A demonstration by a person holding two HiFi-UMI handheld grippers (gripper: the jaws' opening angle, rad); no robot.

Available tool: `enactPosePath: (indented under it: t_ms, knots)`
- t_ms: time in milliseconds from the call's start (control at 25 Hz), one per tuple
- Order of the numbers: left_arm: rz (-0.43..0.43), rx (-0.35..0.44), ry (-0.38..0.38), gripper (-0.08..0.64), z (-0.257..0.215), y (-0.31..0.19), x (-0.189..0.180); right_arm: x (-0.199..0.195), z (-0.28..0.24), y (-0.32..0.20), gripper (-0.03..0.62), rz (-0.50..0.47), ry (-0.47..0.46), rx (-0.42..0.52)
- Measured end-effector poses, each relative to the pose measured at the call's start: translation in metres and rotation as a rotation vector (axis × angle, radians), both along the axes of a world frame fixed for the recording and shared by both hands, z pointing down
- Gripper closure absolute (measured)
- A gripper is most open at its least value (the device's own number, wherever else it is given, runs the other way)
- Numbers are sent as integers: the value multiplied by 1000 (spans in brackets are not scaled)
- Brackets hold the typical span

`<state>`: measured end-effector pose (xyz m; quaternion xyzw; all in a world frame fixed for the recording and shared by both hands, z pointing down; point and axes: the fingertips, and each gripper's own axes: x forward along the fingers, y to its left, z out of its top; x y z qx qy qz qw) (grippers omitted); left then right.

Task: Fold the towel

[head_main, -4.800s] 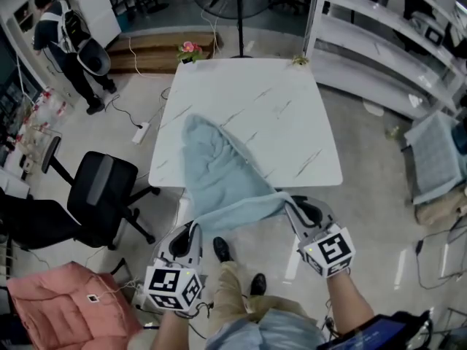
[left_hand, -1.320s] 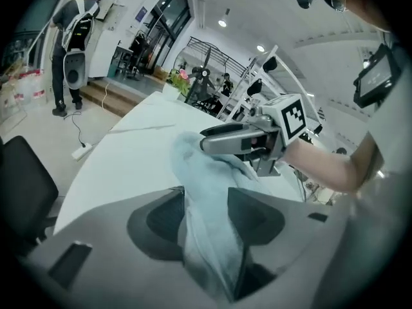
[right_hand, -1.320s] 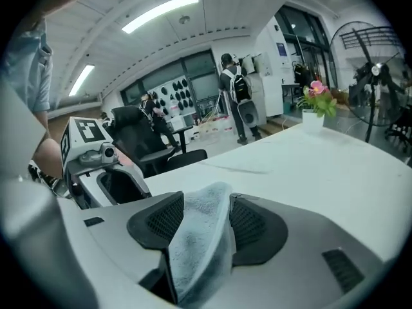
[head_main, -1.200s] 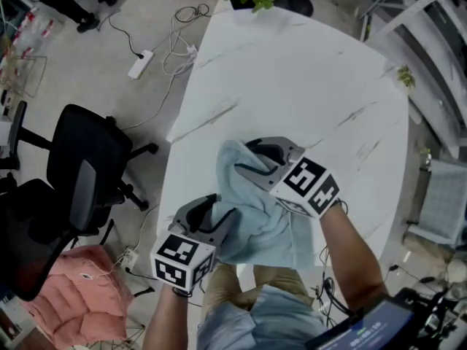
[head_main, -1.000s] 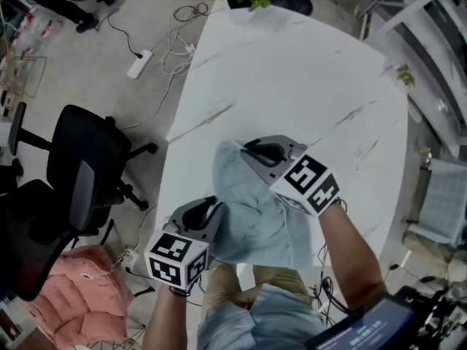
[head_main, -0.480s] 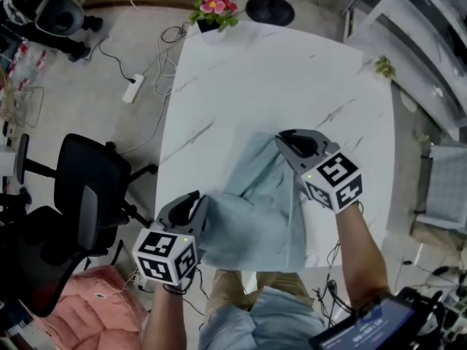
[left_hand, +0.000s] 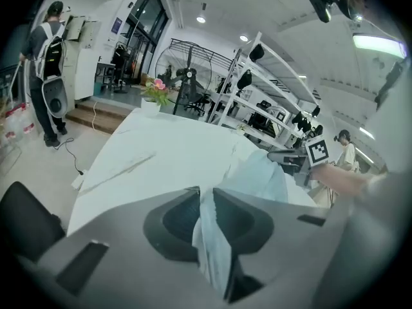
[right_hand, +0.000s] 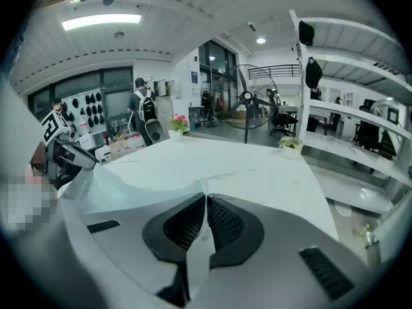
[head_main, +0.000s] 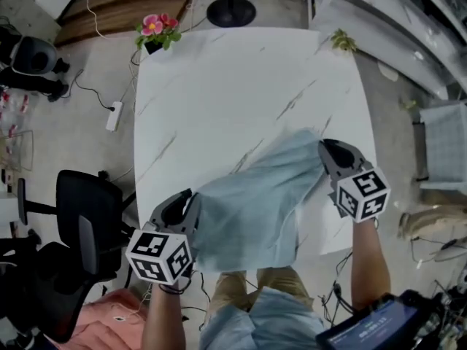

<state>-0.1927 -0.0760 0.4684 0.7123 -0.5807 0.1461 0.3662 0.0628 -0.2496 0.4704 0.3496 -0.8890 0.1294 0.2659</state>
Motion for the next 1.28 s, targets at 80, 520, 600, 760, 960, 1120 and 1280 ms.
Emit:
enactPosePath:
  t_ms: [80, 520, 600, 760, 960, 1120, 1280]
  knots:
    - [21, -9, -3, 495, 3, 0, 11, 22, 10, 15, 565, 23, 10, -24]
    - [80, -5, -18, 495, -3, 4, 36, 50, 15, 52, 565, 56, -12, -41]
    - [76, 29, 19, 496, -18, 2, 38, 50, -1, 52, 565, 56, -55, -13]
    - [59, 89, 71, 496, -46, 7, 45, 47, -39, 57, 565, 27, -125, 50]
    - [100, 157, 42, 496, -68, 37, 67, 56, -71, 92, 565, 10, -165, 137]
    - [194, 212, -5, 495, -66, 73, 91, 72, -78, 142, 561, 41, -204, 203]
    - [223, 187, -23, 495, -30, 114, 105, 83, -28, 199, 554, 44, -171, 148]
